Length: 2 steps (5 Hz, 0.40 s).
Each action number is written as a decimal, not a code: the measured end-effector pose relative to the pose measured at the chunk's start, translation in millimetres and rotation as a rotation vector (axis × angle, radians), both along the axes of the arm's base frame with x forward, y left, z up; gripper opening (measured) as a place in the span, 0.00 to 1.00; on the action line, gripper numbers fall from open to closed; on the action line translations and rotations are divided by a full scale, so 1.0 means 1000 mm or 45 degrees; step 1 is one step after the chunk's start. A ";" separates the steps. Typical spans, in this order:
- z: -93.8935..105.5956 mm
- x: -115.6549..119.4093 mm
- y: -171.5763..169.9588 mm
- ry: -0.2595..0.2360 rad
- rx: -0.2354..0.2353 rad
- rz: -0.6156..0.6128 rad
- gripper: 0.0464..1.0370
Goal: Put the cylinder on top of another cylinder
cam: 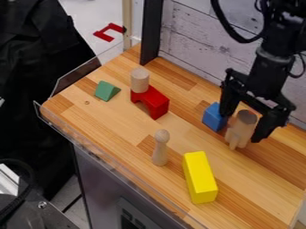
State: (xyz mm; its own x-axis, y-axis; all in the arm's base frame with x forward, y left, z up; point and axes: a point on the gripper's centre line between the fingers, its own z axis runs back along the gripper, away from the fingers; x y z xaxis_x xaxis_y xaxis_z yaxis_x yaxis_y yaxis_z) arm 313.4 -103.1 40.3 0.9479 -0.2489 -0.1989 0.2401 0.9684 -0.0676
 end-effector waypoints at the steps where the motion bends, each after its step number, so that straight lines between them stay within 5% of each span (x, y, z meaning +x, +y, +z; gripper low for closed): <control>1: -0.003 0.002 -0.001 0.009 -0.004 -0.003 0.96; 2: -0.008 0.005 -0.002 0.017 -0.006 -0.013 0.92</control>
